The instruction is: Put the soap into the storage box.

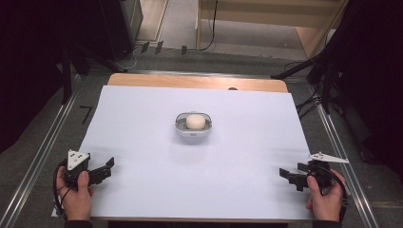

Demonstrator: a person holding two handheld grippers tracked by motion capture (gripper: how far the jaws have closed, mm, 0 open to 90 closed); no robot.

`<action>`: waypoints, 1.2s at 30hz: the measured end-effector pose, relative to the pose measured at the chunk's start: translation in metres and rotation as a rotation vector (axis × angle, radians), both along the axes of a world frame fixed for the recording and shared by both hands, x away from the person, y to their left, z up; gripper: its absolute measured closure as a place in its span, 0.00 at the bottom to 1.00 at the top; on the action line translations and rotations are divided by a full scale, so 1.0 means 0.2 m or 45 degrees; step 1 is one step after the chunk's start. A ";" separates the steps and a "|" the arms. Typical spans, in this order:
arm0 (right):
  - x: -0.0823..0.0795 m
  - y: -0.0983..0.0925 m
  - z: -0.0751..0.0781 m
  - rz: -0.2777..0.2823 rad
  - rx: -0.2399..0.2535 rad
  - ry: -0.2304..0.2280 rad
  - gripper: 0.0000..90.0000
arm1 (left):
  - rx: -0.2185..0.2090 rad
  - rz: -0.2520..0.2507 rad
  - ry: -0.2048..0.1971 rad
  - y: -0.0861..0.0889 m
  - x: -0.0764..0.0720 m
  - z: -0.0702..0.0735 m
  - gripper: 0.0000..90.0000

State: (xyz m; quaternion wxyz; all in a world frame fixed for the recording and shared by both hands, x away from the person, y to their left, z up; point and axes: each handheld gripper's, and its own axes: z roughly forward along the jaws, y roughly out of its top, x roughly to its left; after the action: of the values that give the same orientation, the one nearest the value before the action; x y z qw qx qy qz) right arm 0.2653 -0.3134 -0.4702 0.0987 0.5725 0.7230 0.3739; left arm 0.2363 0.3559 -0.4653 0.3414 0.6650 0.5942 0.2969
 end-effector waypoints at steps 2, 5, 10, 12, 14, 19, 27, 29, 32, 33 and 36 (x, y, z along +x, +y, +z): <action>-0.02 -0.04 -0.02 -0.038 -0.023 -0.007 0.15 | -0.001 -0.001 0.001 0.00 0.00 0.00 0.15; -0.05 -0.07 -0.04 -0.049 -0.017 0.005 0.15 | -0.003 -0.001 0.000 0.00 0.00 0.00 0.15; -0.10 -0.13 -0.06 -0.049 -0.009 -0.051 0.15 | -0.002 0.000 -0.001 0.00 0.00 0.00 0.15; -0.12 -0.14 -0.06 -0.057 -0.011 -0.079 0.16 | -0.002 0.001 -0.001 0.00 0.00 0.00 0.15; -0.16 -0.17 -0.05 -0.054 0.027 -0.162 0.16 | -0.003 0.002 -0.003 0.00 0.00 0.00 0.15; -0.17 -0.20 -0.06 -0.050 0.119 -0.232 0.19 | -0.007 0.001 -0.004 0.00 0.00 0.00 0.15; -0.15 -0.21 -0.10 -0.074 0.167 -0.211 0.21 | -0.008 0.003 0.002 0.00 0.00 0.00 0.15; -0.16 -0.21 -0.10 -0.143 0.148 -0.253 0.22 | -0.007 0.007 0.004 0.00 0.00 0.00 0.15; -0.17 -0.20 -0.10 -0.152 0.134 -0.256 0.22 | -0.003 0.007 0.011 0.00 0.01 0.00 0.15; -0.17 -0.20 -0.10 -0.150 0.131 -0.252 0.22 | 0.000 0.008 0.011 0.00 0.01 0.00 0.15; -0.16 -0.19 -0.10 -0.137 0.125 -0.237 0.22 | -0.001 0.008 0.011 0.00 0.01 0.00 0.15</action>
State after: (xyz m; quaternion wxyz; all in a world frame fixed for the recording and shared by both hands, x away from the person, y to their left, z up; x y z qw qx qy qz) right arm 0.2332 -0.3511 -0.4909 0.1571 0.5774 0.6598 0.4545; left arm 0.2376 0.3559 -0.4657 0.3381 0.6643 0.5977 0.2951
